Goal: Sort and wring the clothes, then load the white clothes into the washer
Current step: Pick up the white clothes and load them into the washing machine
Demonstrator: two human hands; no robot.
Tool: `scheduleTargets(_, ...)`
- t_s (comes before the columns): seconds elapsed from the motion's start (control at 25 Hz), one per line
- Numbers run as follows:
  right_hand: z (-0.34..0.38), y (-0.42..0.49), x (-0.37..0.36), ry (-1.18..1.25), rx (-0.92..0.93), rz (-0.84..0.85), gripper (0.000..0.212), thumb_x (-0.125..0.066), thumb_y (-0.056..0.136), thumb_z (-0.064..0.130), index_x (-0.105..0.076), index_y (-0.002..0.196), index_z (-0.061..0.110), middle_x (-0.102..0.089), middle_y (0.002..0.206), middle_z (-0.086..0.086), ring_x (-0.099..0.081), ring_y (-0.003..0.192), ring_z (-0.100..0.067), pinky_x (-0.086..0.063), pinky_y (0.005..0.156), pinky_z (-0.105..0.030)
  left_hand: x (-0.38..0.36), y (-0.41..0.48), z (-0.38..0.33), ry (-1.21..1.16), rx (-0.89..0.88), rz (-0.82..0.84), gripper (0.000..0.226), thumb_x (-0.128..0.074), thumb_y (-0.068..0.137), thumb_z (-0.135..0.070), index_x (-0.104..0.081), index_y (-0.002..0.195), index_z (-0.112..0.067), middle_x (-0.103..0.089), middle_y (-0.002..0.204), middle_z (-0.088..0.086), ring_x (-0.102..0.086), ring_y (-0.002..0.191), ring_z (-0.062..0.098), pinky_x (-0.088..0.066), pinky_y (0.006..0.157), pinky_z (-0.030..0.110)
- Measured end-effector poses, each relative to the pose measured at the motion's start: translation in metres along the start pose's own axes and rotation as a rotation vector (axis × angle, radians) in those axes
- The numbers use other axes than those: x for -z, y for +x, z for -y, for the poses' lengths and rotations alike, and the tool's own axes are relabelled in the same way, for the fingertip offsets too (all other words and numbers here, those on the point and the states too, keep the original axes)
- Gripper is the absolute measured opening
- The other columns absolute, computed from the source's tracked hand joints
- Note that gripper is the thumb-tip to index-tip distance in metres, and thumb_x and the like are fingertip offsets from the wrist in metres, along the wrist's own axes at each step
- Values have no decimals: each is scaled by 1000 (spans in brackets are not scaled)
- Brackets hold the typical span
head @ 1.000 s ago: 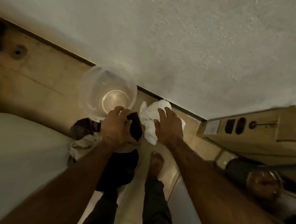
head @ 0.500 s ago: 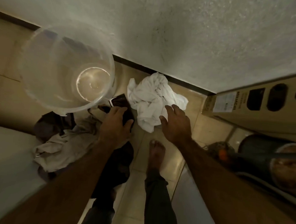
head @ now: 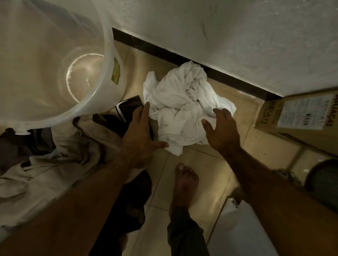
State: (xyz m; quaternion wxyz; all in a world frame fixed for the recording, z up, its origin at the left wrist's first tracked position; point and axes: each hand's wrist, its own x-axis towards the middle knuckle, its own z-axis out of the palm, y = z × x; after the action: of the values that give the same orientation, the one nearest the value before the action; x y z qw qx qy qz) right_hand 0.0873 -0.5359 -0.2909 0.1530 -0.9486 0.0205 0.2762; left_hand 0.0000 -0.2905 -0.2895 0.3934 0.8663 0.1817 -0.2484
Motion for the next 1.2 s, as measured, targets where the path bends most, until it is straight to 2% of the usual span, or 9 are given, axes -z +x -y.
scheduleTargets(0.16, -18, 32, -23, -5, 1, -13, 88, -62, 88, 63, -26, 157, 21, -17, 165, -17, -26, 149, -39, -38, 114, -56, -29, 37, 10, 51, -63, 9, 151, -94, 51, -51, 9, 159, -22, 15, 166, 12, -4, 154, 32, -28, 118, 53)
scheduleTargets(0.32, -28, 60, -39, 138, -69, 79, 132, -78, 62, 73, 2, 160, 34, 8, 168, -16, -6, 155, -36, -25, 120, -51, -53, 72, 15, 310, -123, -145, 160, -76, 40, -84, 8, 159, -19, 19, 163, 22, 1, 152, 43, -23, 117, 64)
scheduleTargets(0.44, -34, 73, -55, 204, -122, 140, 142, -81, 53, 77, 4, 159, 36, -4, 167, -10, -18, 152, -32, -30, 117, -48, -69, 95, 21, 274, -166, -88, 164, -74, 37, -86, 12, 158, -18, 17, 164, 19, 0, 153, 42, -25, 114, 66)
scheduleTargets(0.52, -32, 75, -70, 216, -87, 141, 143, -73, 46, 88, -5, 159, 34, -20, 164, -6, -28, 148, -30, -35, 117, -50, -76, 108, 29, 168, -201, -24, 166, -74, 38, -86, 16, 157, -13, 2, 167, 14, -16, 151, 37, -30, 114, 62)
scheduleTargets(0.68, -26, 70, -86, 333, -76, 177, 129, -70, 48, 90, -25, 155, 34, -35, 157, -1, -36, 143, -23, -36, 116, -47, -78, 118, 29, -95, 1, 51, 159, -90, 47, -58, 21, 156, -23, -34, 157, 17, -45, 135, 35, -41, 109, 51)
scheduleTargets(0.8, -18, 63, -80, 604, -128, 271, 92, -85, 72, 52, -40, 149, 29, -50, 137, 13, -43, 131, -11, -37, 107, -27, -87, 116, 25, -320, -18, 203, 153, -89, 47, -53, 8, 158, -10, -29, 159, 11, -34, 144, 15, -30, 119, 37)
scheduleTargets(0.92, -4, 53, -76, 790, -204, 341, 73, -81, 80, 37, -49, 144, 26, -56, 137, 11, -52, 124, -8, -43, 103, -22, -90, 106, 16, -452, -50, 292, 77, -87, 68, -5, -48, 134, 9, -57, 129, 13, -59, 106, -13, -48, 106, 31)
scheduleTargets(1.0, 7, 42, -72, 823, -195, 344, 52, -76, 87, 26, -54, 134, 27, -60, 123, 11, -58, 112, -7, -47, 94, -14, -89, 95, 12, -489, -59, 281, 53, -78, 72, 17, -58, 121, 9, -61, 114, 12, -62, 87, -18, -51, 90, 14)
scheduleTargets(1.2, 26, 12, -59, 830, -199, 268, 50, -68, 93, 17, -54, 141, 18, -56, 121, 7, -55, 116, -14, -45, 107, -33, -79, 65, 4, -577, 16, 283, 61, -82, 65, 6, -58, 119, -7, -66, 108, 1, -66, 93, -8, -53, 87, 21)
